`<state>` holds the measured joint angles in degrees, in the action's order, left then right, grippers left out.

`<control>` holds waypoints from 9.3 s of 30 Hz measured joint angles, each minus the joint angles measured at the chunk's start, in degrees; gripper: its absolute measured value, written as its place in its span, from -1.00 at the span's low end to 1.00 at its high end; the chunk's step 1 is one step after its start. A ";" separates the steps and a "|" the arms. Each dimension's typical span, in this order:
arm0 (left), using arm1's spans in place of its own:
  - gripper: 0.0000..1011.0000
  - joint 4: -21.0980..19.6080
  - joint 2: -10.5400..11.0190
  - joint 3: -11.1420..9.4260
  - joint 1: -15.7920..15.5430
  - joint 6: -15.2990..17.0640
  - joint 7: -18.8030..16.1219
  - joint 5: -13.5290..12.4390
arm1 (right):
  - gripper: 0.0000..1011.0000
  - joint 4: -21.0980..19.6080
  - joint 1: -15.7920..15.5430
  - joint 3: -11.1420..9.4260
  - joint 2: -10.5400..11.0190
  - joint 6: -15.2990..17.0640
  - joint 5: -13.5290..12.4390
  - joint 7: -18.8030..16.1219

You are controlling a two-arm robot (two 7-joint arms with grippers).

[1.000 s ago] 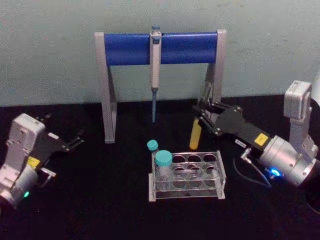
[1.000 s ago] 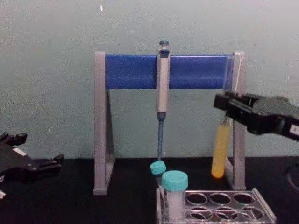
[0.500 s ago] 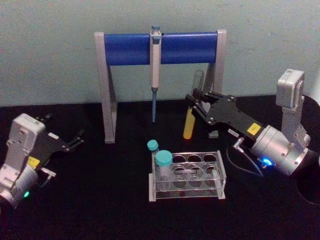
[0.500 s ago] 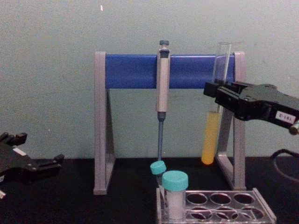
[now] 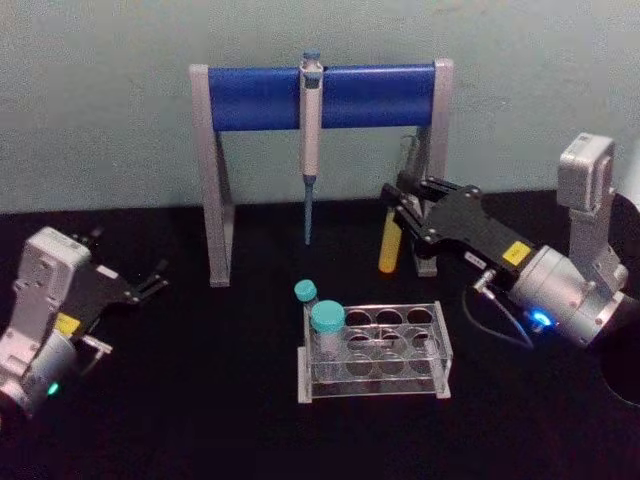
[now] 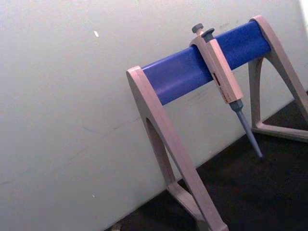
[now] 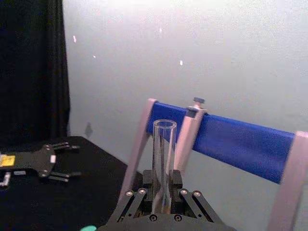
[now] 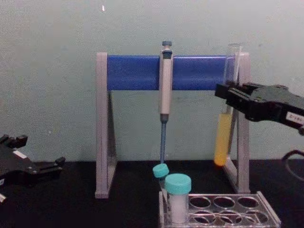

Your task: Pick up the test tube from the test tube rack, shake it, then place it back into the test tube rack.

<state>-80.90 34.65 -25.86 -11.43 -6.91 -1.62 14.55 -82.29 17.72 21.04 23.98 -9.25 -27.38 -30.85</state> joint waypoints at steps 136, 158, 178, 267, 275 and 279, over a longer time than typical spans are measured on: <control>1.00 0.00 0.00 0.00 0.00 0.00 0.00 -0.01 | -0.55 -0.77 -0.82 0.75 -0.11 1.98 -0.61 1.10; 1.00 0.00 0.00 0.00 0.00 0.00 0.00 -0.01 | -0.55 -1.54 -1.61 -0.42 -0.24 2.54 0.21 1.62; 1.00 0.00 0.00 0.00 0.00 0.00 0.00 -0.01 | -0.55 -6.53 -6.60 -3.80 1.80 3.57 1.48 5.33; 1.00 0.00 0.00 0.00 0.00 0.00 0.00 -0.01 | -0.55 -0.51 -0.60 0.70 -0.65 2.93 -1.28 0.36; 1.00 0.00 0.00 0.00 0.00 0.00 0.00 -0.01 | -0.55 -0.53 -0.66 0.70 -0.68 2.91 -1.34 0.34; 1.00 0.00 0.00 0.00 0.00 0.00 0.00 -0.01 | -0.55 -0.67 -0.76 0.69 -0.65 2.90 -1.35 0.38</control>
<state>-80.90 34.65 -25.86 -11.43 -6.91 -1.62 14.55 -82.96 16.96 21.73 23.33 -6.35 -28.72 -30.47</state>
